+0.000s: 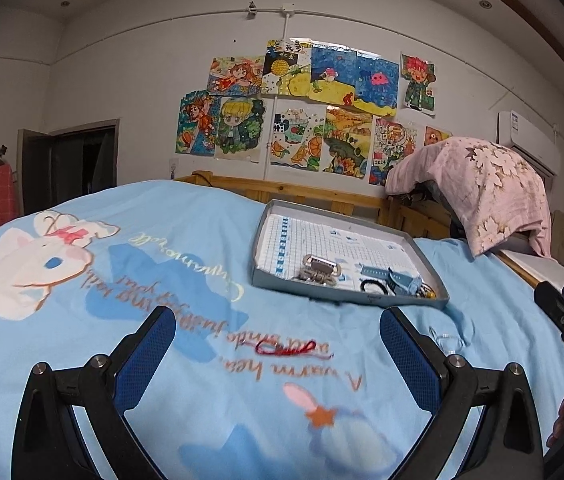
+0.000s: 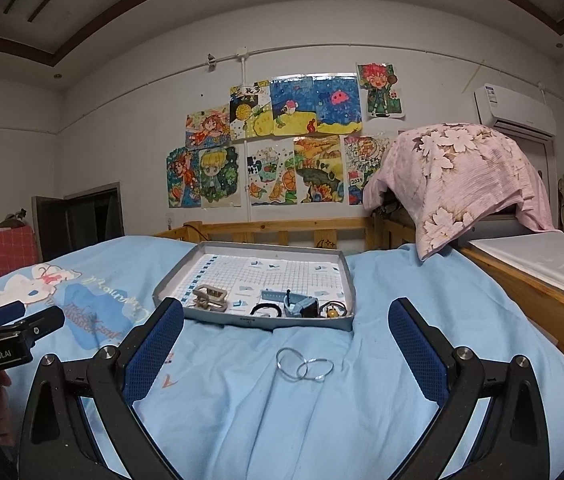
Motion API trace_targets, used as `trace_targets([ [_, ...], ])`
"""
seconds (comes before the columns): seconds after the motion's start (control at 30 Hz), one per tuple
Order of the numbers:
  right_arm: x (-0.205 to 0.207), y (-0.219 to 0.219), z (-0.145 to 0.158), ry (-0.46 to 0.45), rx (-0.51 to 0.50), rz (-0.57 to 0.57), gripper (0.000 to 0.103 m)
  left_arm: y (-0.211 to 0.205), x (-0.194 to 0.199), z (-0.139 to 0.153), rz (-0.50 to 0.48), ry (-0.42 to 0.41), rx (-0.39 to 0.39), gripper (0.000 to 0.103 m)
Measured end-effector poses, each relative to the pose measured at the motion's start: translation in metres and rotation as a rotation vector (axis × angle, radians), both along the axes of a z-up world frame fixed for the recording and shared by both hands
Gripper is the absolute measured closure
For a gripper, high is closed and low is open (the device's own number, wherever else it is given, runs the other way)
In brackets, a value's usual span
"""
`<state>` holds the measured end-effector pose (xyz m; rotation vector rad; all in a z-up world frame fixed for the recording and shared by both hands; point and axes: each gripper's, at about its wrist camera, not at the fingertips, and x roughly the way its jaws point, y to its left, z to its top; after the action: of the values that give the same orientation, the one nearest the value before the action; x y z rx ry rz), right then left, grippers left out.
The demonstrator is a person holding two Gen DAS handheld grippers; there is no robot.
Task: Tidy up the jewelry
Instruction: 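Withdraw both open tools from the tray toward the remaining items, then grasp the red string bracelet with the left tool while the right tool grasps the silver hoops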
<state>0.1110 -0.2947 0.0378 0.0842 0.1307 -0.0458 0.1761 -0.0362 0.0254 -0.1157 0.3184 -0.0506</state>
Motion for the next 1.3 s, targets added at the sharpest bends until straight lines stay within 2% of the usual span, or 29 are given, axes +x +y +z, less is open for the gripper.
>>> trace_targets([
  [0.2, 0.035, -0.004, 0.002, 0.019, -0.013, 0.006, 0.002, -0.01, 0.03, 0.0, -0.013, 0.0, 0.0, 0.0],
  [0.33, 0.061, -0.012, 0.003, 0.035, 0.002, 0.002, 0.002, -0.014, 0.051, -0.004, -0.02, 0.033, 0.016, 0.0],
  [0.53, 0.1, -0.024, -0.004, 0.098, 0.046, 0.027, 0.002, -0.018, 0.09, -0.024, -0.001, 0.197, 0.048, 0.0],
  [0.77, 0.131, -0.023, -0.034, 0.229, 0.099, 0.061, 0.002, -0.02, 0.109, -0.055, -0.03, 0.317, 0.042, 0.0],
  [0.97, 0.151, -0.025, -0.059, 0.343, 0.158, 0.102, 0.002, -0.018, 0.117, -0.072, -0.042, 0.371, 0.03, 0.0],
  [1.13, 0.159, -0.023, -0.079, 0.407, 0.163, 0.124, 0.003, -0.017, 0.12, -0.081, -0.06, 0.4, 0.03, 0.001],
  [1.27, 0.162, -0.02, -0.086, 0.439, 0.171, 0.137, 0.005, -0.018, 0.122, -0.085, -0.075, 0.411, 0.031, 0.009],
  [1.3, 0.162, -0.021, -0.087, 0.443, 0.174, 0.138, 0.009, -0.019, 0.123, -0.086, -0.082, 0.416, 0.031, 0.014],
])
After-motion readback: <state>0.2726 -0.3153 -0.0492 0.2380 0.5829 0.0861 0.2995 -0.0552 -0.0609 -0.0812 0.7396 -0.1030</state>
